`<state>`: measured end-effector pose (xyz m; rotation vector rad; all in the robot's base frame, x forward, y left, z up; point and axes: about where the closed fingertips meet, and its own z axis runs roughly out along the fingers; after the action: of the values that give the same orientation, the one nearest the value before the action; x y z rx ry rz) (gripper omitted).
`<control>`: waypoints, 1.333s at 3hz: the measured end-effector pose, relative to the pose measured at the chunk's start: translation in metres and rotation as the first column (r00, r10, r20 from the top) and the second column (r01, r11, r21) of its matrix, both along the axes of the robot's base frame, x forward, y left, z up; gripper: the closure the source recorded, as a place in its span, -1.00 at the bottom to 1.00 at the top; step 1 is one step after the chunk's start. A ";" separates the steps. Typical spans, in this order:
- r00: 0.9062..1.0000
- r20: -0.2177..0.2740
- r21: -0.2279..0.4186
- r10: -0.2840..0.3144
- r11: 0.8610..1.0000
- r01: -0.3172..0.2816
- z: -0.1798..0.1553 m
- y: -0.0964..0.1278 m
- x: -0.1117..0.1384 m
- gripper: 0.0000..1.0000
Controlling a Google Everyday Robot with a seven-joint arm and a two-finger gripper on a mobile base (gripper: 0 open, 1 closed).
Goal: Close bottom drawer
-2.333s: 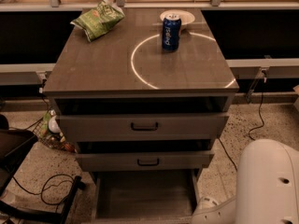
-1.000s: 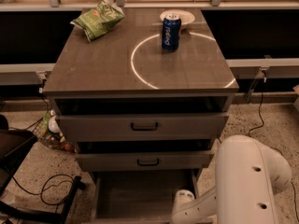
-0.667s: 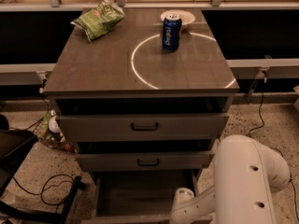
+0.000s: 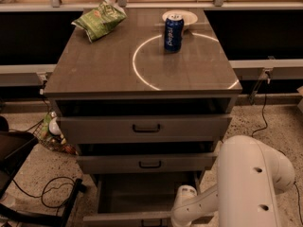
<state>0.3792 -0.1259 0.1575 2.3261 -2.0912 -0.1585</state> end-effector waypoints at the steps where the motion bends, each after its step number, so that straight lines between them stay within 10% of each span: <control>1: 1.000 0.000 0.000 0.000 1.000 0.000 0.000 0.000 0.000 1.00; 4: 0.996 0.085 0.011 0.027 1.000 -0.029 -0.005 0.019 0.044 1.00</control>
Offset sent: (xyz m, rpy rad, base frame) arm 0.0798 0.0295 0.0020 0.0539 -0.1061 0.0776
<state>0.4233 -0.1065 0.1522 2.4096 -2.0994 -0.0734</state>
